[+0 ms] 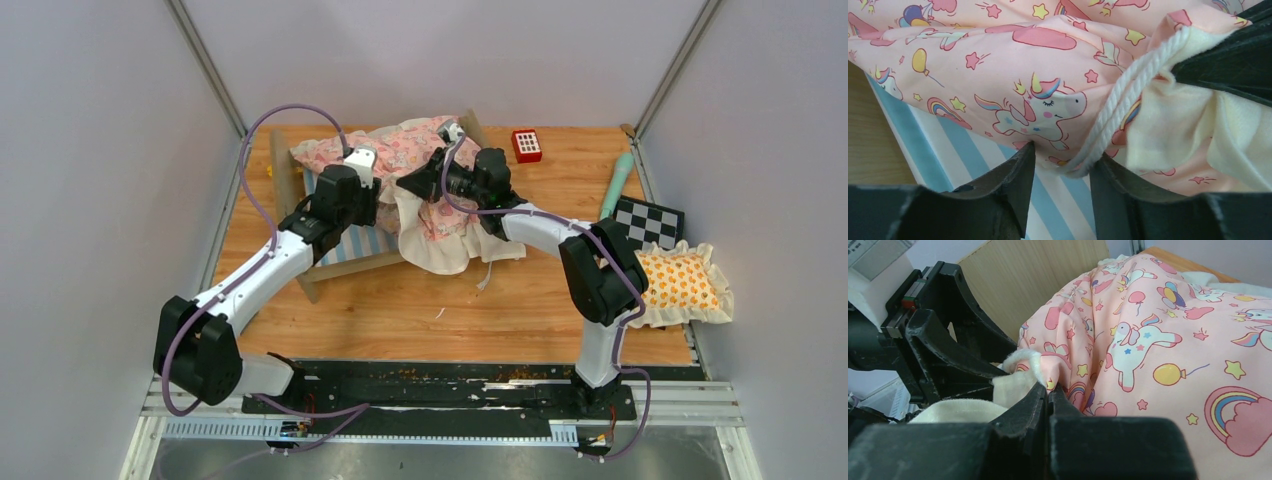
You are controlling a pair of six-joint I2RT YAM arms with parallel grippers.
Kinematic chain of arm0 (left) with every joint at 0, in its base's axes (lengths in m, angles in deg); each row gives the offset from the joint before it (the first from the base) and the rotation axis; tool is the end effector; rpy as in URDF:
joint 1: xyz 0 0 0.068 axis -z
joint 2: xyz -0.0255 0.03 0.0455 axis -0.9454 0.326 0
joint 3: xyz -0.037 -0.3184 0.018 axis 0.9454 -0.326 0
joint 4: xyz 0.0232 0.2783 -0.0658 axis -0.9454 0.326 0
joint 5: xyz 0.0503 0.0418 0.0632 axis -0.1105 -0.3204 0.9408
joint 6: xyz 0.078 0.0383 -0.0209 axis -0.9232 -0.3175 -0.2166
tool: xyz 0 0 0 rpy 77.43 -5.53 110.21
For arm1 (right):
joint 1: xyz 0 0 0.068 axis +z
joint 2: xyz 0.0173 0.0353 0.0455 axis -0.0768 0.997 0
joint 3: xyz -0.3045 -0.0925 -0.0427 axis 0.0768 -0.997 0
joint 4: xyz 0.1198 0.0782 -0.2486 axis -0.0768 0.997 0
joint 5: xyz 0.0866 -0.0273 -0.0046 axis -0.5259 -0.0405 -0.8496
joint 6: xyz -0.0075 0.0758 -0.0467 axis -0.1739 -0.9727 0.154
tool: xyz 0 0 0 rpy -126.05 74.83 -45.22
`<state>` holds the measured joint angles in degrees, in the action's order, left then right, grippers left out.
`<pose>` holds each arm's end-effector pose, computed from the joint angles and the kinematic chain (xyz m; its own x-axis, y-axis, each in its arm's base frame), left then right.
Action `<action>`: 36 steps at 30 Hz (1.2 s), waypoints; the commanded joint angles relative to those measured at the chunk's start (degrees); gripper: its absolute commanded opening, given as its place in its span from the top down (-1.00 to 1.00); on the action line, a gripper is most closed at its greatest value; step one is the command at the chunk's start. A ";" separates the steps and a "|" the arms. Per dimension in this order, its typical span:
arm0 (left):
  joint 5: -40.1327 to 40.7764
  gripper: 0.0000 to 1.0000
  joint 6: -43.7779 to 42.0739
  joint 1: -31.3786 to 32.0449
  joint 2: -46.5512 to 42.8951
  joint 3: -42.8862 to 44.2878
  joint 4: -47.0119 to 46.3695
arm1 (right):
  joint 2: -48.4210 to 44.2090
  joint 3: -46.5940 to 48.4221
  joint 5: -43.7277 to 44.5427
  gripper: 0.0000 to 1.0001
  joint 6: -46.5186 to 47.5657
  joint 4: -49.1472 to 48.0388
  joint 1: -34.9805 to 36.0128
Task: Set up the pet bed
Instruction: Cross the ropes on the bed frame.
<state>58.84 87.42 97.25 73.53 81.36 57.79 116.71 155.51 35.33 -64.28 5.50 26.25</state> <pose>0.3260 -0.1478 0.3137 -0.4874 0.1016 -0.8673 0.2631 0.9641 -0.0349 0.4156 0.3029 0.2986 -0.3157 0.1457 -0.9376 -0.8743 0.3393 0.3472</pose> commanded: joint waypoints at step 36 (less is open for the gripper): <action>-15.96 1.00 -0.65 -1.15 -16.39 16.55 40.73 | -6.41 -8.24 -11.88 0.30 13.66 -9.93 5.29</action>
<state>46.25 87.68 96.38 60.09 96.40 90.68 114.99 148.93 26.52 -55.10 -0.83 30.86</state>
